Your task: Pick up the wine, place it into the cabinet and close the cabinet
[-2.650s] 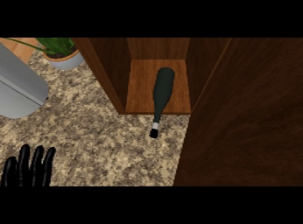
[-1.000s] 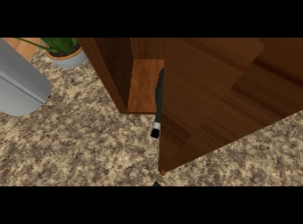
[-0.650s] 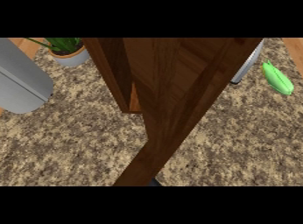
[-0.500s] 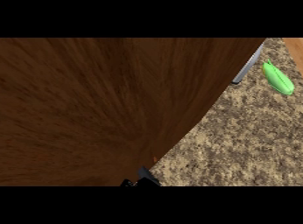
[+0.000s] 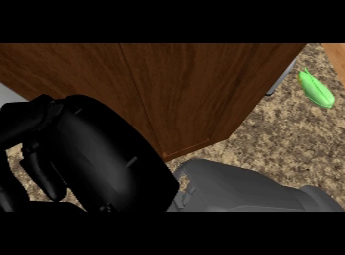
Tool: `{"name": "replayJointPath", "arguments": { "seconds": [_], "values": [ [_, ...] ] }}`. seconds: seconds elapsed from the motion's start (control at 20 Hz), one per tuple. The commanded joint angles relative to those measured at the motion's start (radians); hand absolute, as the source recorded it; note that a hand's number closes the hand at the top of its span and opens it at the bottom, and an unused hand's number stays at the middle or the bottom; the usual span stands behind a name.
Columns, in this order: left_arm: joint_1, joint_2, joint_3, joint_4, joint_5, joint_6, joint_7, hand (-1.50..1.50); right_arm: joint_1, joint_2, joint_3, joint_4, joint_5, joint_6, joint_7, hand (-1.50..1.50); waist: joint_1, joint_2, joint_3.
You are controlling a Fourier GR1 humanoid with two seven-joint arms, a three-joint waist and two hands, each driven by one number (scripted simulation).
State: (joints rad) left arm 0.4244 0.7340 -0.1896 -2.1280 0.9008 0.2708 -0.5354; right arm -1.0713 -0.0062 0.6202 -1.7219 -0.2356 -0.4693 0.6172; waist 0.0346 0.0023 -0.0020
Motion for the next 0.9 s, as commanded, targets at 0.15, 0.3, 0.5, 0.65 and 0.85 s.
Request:
{"name": "replayJointPath", "arguments": {
  "seconds": [0.15, 0.3, 0.5, 0.65, 0.85],
  "values": [
    [0.022, -0.022, 0.039, -0.013, -0.012, -0.007, 0.018, -1.50, -0.121, 0.006, -0.134, 0.304, 0.037, 0.106, -0.125, 1.50, -0.006, 0.000, 0.001],
    [-0.021, -0.034, 0.044, 0.031, -0.014, -0.037, 0.038, -1.50, -0.172, 0.006, -0.186, 0.395, 0.010, 0.115, -0.148, 1.50, -0.011, 0.000, 0.001],
    [-0.083, -0.054, 0.068, 0.041, -0.032, 0.015, 0.077, -1.50, -0.117, 0.006, -0.228, 0.488, -0.006, 0.208, -0.257, 1.50, -0.019, 0.002, 0.002],
    [-0.028, -0.082, 0.037, 0.059, -0.071, -0.033, 0.034, -1.50, -0.152, -0.016, -0.291, 0.601, 0.001, 0.266, -0.309, 1.50, -0.012, 0.002, 0.001],
    [-0.119, -0.099, 0.010, 0.027, -0.080, 0.050, 0.103, -1.50, -0.144, -0.051, -0.321, 0.630, -0.001, 0.315, -0.351, 1.50, -0.027, 0.006, 0.002]
  ]
}}
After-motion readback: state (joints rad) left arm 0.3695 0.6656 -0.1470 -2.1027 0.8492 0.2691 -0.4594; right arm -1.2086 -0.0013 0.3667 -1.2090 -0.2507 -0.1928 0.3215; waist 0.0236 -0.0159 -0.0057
